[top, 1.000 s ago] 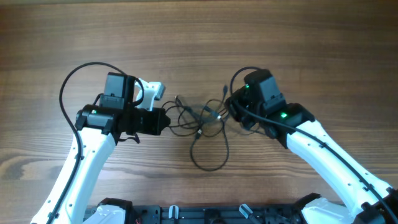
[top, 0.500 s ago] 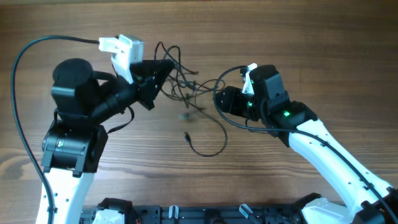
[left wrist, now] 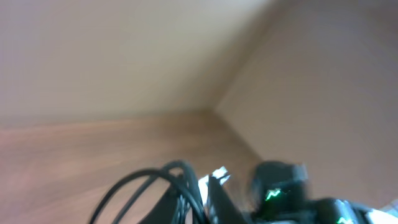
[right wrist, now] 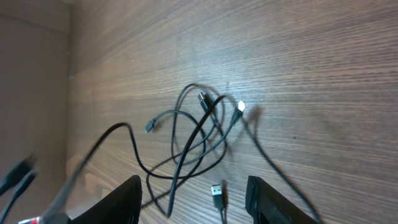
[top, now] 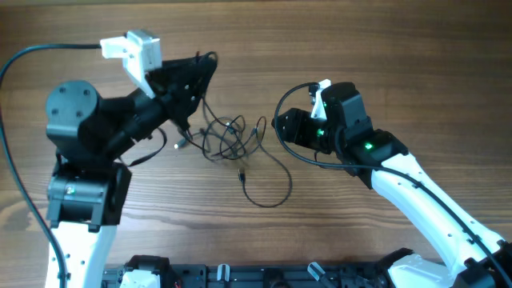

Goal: Untangle cables

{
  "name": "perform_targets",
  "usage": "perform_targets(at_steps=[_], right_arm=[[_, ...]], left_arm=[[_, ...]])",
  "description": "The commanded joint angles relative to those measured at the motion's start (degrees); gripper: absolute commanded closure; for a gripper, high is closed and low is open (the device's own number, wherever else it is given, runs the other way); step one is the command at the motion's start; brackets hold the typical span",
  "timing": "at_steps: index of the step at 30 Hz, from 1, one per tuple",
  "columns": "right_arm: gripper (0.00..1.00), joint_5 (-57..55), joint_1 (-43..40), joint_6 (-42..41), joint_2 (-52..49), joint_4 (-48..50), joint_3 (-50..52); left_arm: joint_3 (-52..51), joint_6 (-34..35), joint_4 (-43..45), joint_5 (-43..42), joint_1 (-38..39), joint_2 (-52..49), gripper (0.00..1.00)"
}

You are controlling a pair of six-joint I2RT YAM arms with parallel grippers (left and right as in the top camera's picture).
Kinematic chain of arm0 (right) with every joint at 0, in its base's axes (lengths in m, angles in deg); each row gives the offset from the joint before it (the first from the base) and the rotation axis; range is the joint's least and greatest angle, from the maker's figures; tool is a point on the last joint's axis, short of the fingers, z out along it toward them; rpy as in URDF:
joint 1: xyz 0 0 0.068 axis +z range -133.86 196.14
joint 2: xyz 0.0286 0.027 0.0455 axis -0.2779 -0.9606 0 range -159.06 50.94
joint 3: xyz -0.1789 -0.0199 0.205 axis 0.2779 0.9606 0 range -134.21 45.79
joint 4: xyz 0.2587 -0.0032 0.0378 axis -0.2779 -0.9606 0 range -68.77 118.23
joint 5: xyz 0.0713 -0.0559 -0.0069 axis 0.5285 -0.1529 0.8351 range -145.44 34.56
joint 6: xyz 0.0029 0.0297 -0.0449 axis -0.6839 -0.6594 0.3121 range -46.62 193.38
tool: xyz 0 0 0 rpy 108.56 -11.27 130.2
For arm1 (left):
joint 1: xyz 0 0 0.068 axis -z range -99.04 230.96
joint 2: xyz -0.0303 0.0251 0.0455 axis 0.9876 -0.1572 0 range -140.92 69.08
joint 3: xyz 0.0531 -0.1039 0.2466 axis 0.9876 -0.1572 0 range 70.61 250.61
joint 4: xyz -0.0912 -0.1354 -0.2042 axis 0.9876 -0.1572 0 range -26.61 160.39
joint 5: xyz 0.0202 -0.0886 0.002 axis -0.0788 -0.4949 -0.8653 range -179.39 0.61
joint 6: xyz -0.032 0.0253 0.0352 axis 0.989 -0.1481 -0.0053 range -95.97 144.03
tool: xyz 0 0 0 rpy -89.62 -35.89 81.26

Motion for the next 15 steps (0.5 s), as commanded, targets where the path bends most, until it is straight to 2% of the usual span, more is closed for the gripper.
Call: perform_targets(at_steps=[1, 4, 6, 9, 12, 15], right_arm=[[0.44, -1.5, 0.2, -0.4, -0.2, -0.4, 0.1], [0.43, -1.5, 0.2, -0.4, -0.2, -1.5, 0.1], [0.39, -0.7, 0.2, -0.3, -0.2, -2.0, 0.1], [0.37, 5.5, 0.2, 2.2, -0.2, -2.7, 0.1], [0.37, 7.7, 1.7, 7.3, -1.3, -7.0, 0.1], [0.37, 10.2, 6.0, 12.9, -3.9, -7.5, 0.1]], left_arm=[[0.0, 0.0, -11.5, 9.1, -4.2, -2.3, 0.91], [0.0, -3.4, -24.3, 19.5, -5.6, -9.2, 0.85], [0.0, -3.4, -28.5, 23.3, -5.6, -15.0, 0.8], [0.0, -3.3, -31.7, 23.1, -5.6, -24.3, 0.82], [0.0, -2.8, -33.8, 17.7, -5.6, -31.1, 0.82], [-0.1, -2.8, -35.6, 15.5, -5.6, -34.1, 0.7]])
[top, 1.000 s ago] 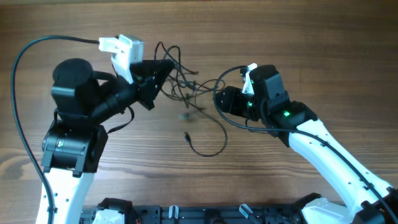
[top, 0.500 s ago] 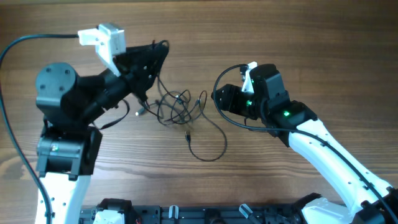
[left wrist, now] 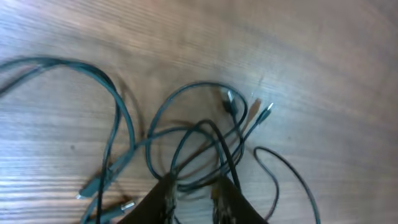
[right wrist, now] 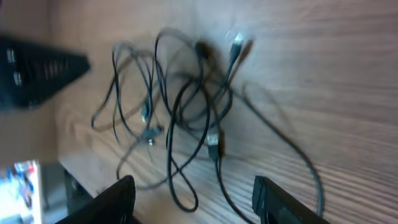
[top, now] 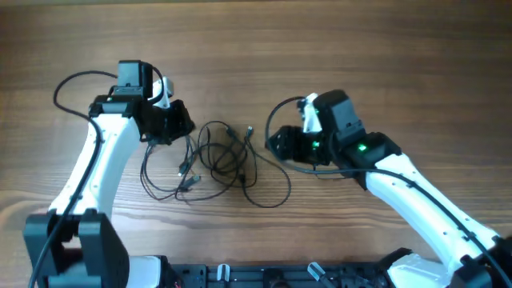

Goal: Untangle cables

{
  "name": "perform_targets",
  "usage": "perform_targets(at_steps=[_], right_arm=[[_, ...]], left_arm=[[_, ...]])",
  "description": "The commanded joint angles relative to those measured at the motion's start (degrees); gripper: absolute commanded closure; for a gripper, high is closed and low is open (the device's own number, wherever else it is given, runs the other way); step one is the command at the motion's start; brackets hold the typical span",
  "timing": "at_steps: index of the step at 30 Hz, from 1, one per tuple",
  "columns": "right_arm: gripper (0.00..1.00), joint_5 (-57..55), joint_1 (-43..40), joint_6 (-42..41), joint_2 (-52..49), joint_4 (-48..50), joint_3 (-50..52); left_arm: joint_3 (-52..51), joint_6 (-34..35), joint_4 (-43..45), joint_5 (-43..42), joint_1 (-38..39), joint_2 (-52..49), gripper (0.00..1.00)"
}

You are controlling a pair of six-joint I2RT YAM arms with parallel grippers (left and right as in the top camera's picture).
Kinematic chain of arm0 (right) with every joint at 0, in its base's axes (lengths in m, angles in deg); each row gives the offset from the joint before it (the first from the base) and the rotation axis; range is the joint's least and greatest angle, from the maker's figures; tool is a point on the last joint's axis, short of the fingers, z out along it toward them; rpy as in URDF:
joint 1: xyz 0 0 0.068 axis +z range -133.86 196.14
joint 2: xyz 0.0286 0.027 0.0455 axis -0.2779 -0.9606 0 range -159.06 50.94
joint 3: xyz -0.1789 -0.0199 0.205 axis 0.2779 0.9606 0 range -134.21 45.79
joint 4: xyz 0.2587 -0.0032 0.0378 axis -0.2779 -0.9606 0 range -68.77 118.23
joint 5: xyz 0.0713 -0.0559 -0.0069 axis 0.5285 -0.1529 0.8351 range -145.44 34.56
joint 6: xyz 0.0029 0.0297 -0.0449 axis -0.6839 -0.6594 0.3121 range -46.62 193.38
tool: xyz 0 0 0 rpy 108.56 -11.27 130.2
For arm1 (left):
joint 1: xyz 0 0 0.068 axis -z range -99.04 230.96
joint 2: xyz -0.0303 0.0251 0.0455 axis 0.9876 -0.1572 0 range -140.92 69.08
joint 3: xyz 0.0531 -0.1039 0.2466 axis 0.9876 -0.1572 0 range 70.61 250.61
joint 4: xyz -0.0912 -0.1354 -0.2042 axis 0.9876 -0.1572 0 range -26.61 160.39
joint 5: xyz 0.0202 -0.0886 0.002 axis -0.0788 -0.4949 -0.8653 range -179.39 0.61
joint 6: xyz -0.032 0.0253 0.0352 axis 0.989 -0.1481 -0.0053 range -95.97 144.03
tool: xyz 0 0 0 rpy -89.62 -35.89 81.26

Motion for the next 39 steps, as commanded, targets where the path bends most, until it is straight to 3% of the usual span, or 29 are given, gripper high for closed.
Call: perform_targets(at_steps=[1, 5, 9, 13, 17, 20, 25, 29, 36, 39], right_arm=[[0.37, 3.5, 4.8, 7.0, -3.7, 0.4, 0.1], [0.38, 1.7, 9.0, 7.0, -7.6, 3.6, 0.1], [0.72, -8.6, 10.7, -1.6, -12.7, 4.1, 0.2], [0.96, -3.6, 10.7, -1.6, -13.4, 9.5, 0.2], [0.96, 10.1, 9.6, 2.4, -13.4, 17.3, 0.2], [0.96, 19.0, 4.1, 1.5, -12.6, 23.6, -0.2], [0.96, 32.7, -12.1, -13.9, -8.7, 42.0, -4.6], [0.96, 33.4, -17.0, -20.9, -7.4, 50.4, -6.6], [0.95, 13.2, -17.0, -2.7, -7.4, 19.8, -7.2], [0.95, 0.9, -17.0, 8.9, -7.4, -1.4, -16.8]], left_arm=[[-0.4, -0.3, -1.6, -3.0, -0.3, -2.3, 0.65], [-0.5, -0.5, -4.0, -2.2, -0.3, -2.4, 0.61], [-0.5, -0.5, -6.6, -2.2, -0.2, -2.4, 0.6], [-0.5, -0.5, -9.4, -2.2, -0.2, -2.4, 0.6], [-0.5, -0.5, -11.4, -2.2, -0.2, -2.4, 0.6], [-0.5, -2.0, -12.6, -2.2, 1.8, -2.4, 0.61], [-0.5, -3.5, -12.5, -2.2, 9.0, -2.4, 0.62], [-0.5, -3.5, -11.6, -2.2, 14.3, -2.4, 0.65], [-0.5, -3.5, -10.3, -2.2, 16.7, -2.4, 0.65], [-0.5, -3.5, -9.9, -2.2, 16.7, -2.4, 0.65]])
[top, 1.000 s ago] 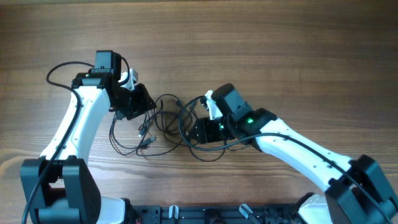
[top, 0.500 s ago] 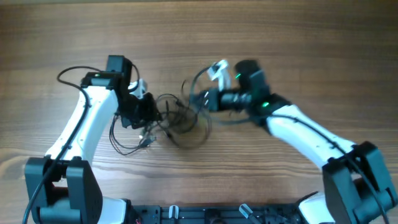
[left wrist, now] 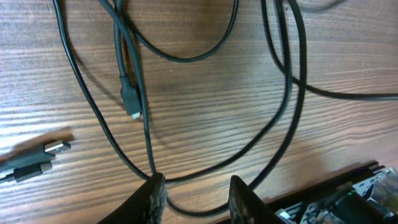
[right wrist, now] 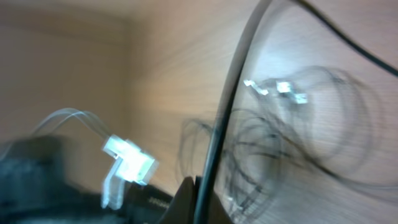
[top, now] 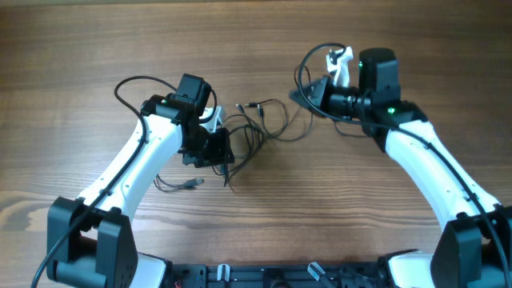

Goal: Untangle cables

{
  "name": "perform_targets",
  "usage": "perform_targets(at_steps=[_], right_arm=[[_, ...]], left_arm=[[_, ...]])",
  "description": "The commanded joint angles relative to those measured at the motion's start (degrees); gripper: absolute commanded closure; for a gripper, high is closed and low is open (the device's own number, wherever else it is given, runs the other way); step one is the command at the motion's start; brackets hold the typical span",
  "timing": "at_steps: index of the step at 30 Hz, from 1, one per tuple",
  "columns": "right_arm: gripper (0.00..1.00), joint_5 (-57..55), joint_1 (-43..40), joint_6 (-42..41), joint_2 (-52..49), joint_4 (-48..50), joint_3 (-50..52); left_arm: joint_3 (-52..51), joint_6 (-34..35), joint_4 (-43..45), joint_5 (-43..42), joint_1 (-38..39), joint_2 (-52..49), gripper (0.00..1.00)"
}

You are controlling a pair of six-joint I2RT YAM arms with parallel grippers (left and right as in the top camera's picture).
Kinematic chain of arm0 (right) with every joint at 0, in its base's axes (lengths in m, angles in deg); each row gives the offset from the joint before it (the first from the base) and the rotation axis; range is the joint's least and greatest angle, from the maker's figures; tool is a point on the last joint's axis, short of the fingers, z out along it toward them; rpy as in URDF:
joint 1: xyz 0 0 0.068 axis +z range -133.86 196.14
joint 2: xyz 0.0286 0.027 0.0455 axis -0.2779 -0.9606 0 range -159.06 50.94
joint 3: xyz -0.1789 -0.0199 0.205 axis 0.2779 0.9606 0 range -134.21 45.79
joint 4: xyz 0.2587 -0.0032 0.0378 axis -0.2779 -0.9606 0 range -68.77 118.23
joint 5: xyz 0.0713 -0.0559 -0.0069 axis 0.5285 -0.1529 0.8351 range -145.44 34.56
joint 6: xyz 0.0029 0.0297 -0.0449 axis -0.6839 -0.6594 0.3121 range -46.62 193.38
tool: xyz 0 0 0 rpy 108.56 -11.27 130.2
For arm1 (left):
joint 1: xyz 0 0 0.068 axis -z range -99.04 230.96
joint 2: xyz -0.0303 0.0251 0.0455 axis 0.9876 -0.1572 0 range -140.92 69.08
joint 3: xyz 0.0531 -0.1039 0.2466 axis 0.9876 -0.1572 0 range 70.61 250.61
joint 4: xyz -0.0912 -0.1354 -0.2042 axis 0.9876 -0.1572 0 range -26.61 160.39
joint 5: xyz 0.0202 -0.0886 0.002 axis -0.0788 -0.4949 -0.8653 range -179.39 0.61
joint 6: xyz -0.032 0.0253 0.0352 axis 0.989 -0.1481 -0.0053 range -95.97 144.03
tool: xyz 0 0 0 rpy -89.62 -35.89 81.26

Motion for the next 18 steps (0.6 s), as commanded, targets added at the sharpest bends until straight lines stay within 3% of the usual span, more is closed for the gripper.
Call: perform_targets(at_steps=[1, 4, 5, 8, 10, 12, 13, 14, 15, 18], right_arm=[[0.95, -16.9, 0.0, 15.6, 0.5, -15.4, -13.1], [0.95, -22.1, 0.0, 19.8, 0.5, -29.4, -30.2], [0.96, -19.2, 0.0, 21.4, 0.5, -31.3, -35.7], [0.96, -1.5, 0.0, 25.2, 0.6, -28.5, -44.6], [0.96, 11.0, 0.0, 24.9, 0.9, -21.1, -45.1], [0.96, 10.5, 0.0, 24.9, 0.7, -20.4, -45.1], [0.96, 10.5, 0.0, 24.9, 0.5, -20.4, -45.0], [0.96, 10.1, 0.0, 24.5, 0.5, -20.5, -45.0], [0.96, 8.6, 0.0, 23.5, 0.5, -20.8, -45.0], [0.96, 7.5, 0.0, 23.5, 0.5, -21.5, -45.0]], left_arm=[[-0.3, -1.0, 0.5, -0.5, 0.2, -0.6, 0.65], [-0.3, -1.0, 1.6, -0.5, 0.2, -0.6, 0.65], [-0.3, -1.0, 1.9, -0.5, 0.2, -0.6, 0.65], [-0.3, -1.0, 2.0, -0.5, 0.2, -0.6, 0.64], [-0.3, -1.0, 2.0, -0.5, 0.2, -0.6, 0.64], [-0.3, -1.0, 2.0, -1.0, 0.2, -0.6, 0.7], [-0.3, -3.5, 2.3, -4.0, 0.2, -0.6, 0.8], [-0.3, -9.1, 3.1, -11.4, 0.2, -0.6, 0.81], [-0.3, -12.3, 4.0, -16.4, 0.2, -0.6, 0.77], [-0.3, -15.0, 7.4, -22.6, 0.2, -0.6, 0.5]])
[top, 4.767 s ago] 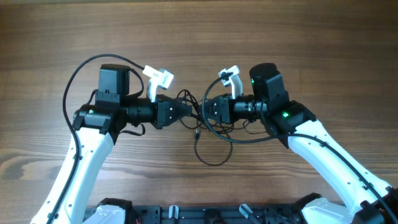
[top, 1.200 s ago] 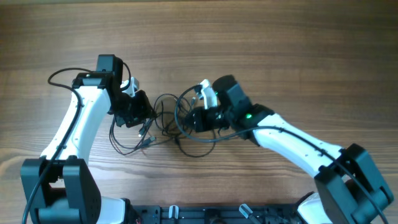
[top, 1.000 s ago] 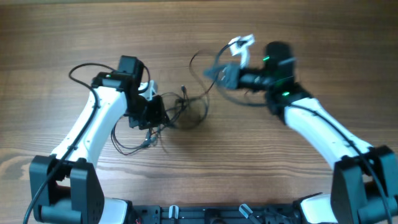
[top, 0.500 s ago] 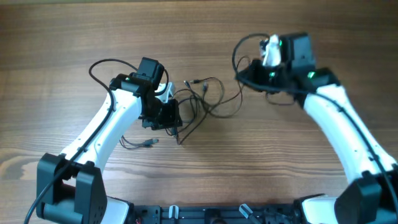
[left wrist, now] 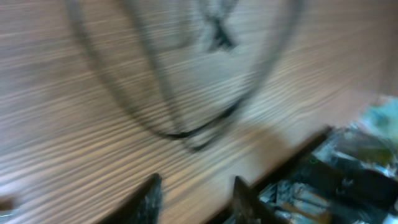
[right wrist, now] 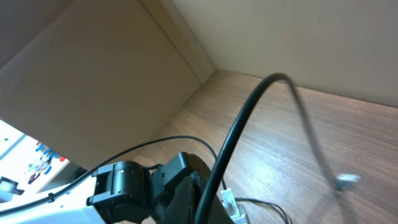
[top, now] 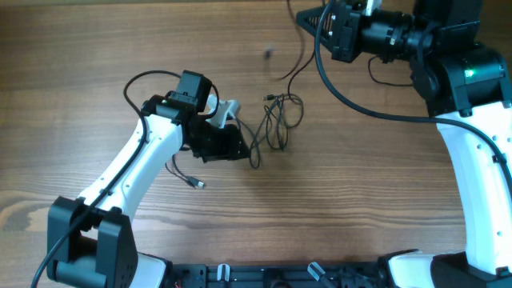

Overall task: Untangle cables
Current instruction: 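Carry the cable with the right gripper to the table's right side and drop it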

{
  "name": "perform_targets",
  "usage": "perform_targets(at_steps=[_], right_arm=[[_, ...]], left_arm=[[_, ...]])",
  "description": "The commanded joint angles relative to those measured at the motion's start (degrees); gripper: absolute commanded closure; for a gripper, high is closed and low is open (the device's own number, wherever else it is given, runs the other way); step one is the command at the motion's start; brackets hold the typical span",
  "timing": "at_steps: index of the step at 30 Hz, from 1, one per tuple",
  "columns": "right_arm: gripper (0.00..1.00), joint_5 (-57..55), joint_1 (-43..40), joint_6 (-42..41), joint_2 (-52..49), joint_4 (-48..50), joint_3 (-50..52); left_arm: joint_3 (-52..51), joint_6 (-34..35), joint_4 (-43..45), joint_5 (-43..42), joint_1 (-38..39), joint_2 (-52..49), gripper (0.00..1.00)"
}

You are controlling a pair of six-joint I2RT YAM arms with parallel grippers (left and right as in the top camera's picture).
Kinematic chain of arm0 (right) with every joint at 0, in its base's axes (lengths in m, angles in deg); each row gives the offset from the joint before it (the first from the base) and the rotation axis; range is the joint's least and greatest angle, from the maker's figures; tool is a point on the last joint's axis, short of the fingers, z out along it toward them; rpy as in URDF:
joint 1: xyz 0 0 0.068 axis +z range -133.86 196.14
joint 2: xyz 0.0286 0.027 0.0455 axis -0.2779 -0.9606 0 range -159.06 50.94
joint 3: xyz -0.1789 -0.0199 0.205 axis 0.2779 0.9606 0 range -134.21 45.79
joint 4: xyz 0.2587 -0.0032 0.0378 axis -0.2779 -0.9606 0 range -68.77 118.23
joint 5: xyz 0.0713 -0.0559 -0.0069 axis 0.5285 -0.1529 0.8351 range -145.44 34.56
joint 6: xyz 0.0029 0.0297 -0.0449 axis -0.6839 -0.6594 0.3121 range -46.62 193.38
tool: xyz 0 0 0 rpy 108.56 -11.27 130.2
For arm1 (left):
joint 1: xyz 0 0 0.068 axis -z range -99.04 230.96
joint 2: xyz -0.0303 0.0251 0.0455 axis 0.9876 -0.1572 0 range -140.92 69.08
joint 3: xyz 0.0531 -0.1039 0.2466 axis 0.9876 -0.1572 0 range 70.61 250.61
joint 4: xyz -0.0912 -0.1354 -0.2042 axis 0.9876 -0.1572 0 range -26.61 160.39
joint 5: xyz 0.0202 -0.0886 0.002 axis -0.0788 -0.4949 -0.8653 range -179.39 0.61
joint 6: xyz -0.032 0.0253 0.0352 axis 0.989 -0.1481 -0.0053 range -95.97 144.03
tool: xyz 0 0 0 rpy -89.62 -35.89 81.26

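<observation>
A small tangle of thin black cables (top: 276,120) lies mid-table. My left gripper (top: 238,148) sits just left of it, low over the wood. In the blurred left wrist view its fingers stand apart with only wood between them, so the left gripper (left wrist: 196,200) is open, and cable loops (left wrist: 180,93) smear ahead of it. My right gripper (top: 308,18) is raised high at the far edge, shut on a cable (right wrist: 239,134) that arcs up from the right gripper (right wrist: 199,208). That cable's plug end (right wrist: 345,181) dangles blurred. A thin strand (top: 298,64) hangs toward the tangle.
A loose cable with plugs (top: 190,181) lies on the wood in front of the left arm. Thick black wrist-camera leads (top: 340,90) loop off the right arm. The table's front rail (top: 264,276) runs along the near edge.
My right gripper has gone from low beside the tangle to high over the far edge, still shut on its cable. The tangle now lies tighter and further right. The left gripper stays open beside it.
First my left gripper was raised with cables hanging from it and the right gripper stood open by the tangle. Then the left was down at the tangle's left. Later the left was open over the cables while the right was shut on one, which is now lifted high.
</observation>
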Motion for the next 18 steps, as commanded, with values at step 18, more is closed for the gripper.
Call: perform_targets(at_steps=[18], right_arm=[[0.96, -2.4, 0.0, 0.0, 0.3, -2.2, -0.9]], left_arm=[[-0.2, -6.8, 11.8, 11.6, 6.6, -8.8, 0.57]])
